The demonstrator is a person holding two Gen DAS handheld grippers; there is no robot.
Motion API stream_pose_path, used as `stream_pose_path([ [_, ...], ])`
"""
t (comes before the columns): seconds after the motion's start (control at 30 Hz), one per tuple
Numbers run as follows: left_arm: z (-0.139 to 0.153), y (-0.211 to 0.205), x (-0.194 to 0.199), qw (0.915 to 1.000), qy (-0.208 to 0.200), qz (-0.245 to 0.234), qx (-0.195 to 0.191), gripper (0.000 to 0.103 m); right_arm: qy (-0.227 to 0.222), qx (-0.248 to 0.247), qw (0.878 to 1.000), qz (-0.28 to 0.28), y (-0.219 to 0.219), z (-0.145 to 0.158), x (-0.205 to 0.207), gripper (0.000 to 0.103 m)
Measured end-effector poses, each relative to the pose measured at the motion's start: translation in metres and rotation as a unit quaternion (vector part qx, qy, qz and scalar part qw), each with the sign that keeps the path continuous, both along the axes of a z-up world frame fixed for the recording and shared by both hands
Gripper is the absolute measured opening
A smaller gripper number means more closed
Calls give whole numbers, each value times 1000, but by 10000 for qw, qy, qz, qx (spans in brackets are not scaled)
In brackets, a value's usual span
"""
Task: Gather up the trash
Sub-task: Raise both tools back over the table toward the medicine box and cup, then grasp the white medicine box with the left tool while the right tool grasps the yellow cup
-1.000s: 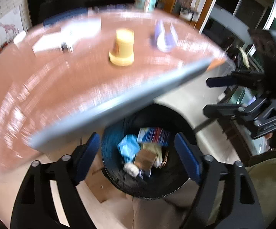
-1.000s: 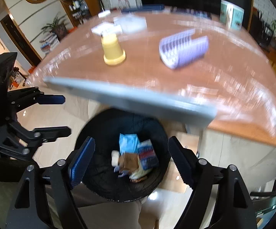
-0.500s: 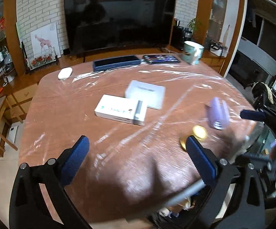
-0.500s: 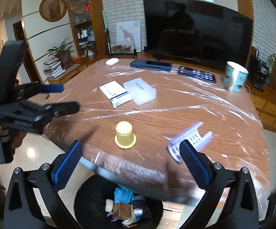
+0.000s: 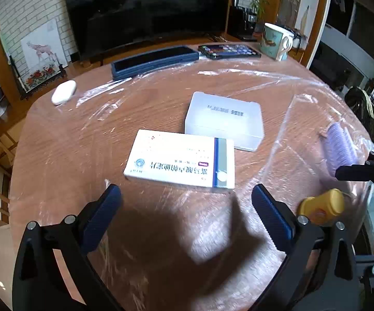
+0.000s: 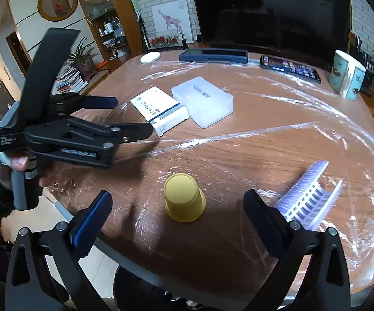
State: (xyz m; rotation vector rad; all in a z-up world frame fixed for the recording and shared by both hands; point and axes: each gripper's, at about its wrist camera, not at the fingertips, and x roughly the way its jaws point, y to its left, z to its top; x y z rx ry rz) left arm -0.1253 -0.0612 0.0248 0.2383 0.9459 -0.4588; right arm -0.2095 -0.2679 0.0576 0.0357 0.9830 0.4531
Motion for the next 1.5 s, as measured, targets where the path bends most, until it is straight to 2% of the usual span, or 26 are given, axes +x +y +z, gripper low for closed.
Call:
stream_pose_path([
  [0.17,-8,-6,14,9999,76,-120,75,101,93,-20,10000,-20,4,-7,4,99],
  [0.57,-19,-12,31,9993,140,-314,144,101,-6,-337,9994,22,17,-12,5,99],
  [0.77,-19,-14,36,9988,110,-458,148,101,33,-336,9994,10,17,-15,6,99],
  [0.97,-16,-19,37,9969,-59,-693,362,101,66,-298,9995,40,15,-15,4,99],
  [1.17,-17,-20,45,9959,71,-847,302,101,91,-263,9996,84,16,-15,3,99],
  [1.5,-14,-23,46,9937,46,-1053,393,101,137,-205,9997,95,15,-15,4,99],
])
